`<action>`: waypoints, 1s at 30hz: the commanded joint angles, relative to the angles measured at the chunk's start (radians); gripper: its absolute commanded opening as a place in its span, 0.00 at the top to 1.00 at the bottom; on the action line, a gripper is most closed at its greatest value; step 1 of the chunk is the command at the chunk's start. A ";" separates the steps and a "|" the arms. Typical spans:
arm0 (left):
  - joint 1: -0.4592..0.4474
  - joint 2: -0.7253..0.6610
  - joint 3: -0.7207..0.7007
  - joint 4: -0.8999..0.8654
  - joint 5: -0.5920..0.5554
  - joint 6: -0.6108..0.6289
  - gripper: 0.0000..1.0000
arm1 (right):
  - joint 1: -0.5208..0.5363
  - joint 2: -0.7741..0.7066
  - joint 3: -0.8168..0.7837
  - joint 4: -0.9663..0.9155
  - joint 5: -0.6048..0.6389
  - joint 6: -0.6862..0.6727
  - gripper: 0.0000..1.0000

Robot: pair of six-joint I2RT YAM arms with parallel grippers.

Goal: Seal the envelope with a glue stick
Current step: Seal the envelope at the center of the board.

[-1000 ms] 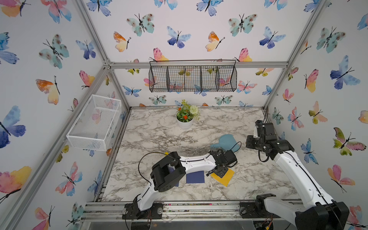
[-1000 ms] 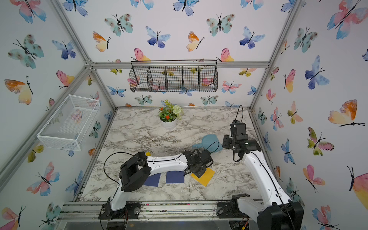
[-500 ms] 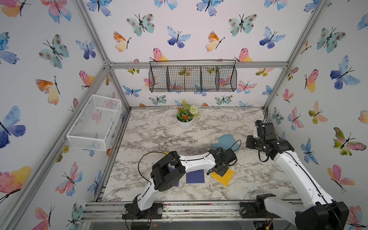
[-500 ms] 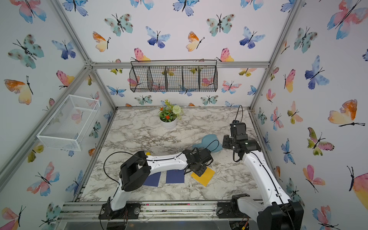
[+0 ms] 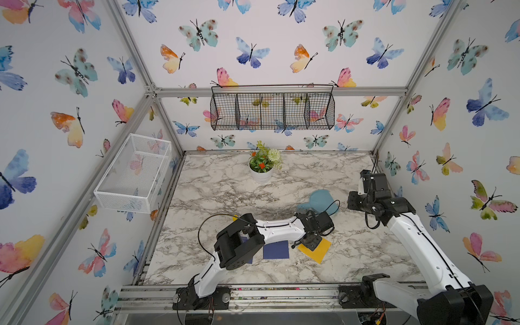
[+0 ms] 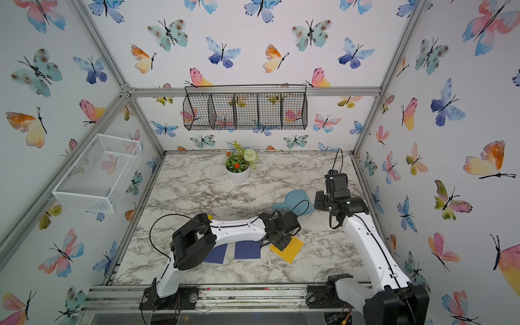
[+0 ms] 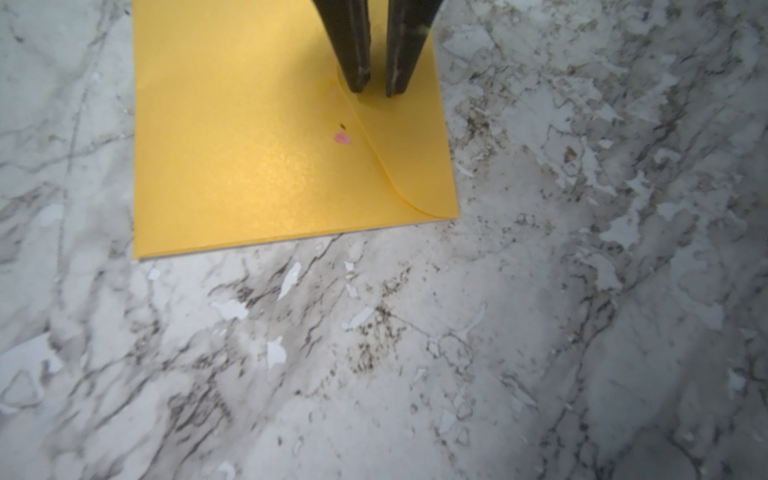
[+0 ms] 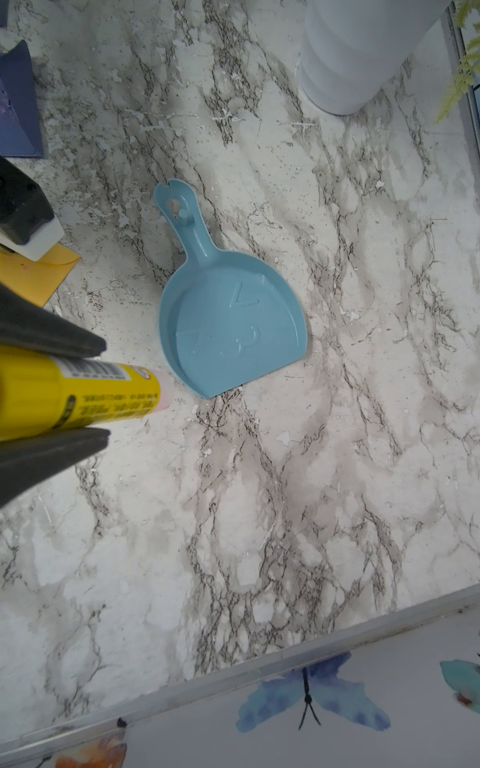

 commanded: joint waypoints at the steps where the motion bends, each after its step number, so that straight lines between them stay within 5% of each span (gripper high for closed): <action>1: -0.001 0.047 -0.038 -0.012 0.012 -0.005 0.84 | -0.005 -0.008 0.006 -0.007 0.009 -0.006 0.97; 30: -0.037 0.135 -0.060 -0.066 -0.061 -0.018 0.82 | -0.005 -0.014 0.004 -0.008 0.012 -0.011 0.97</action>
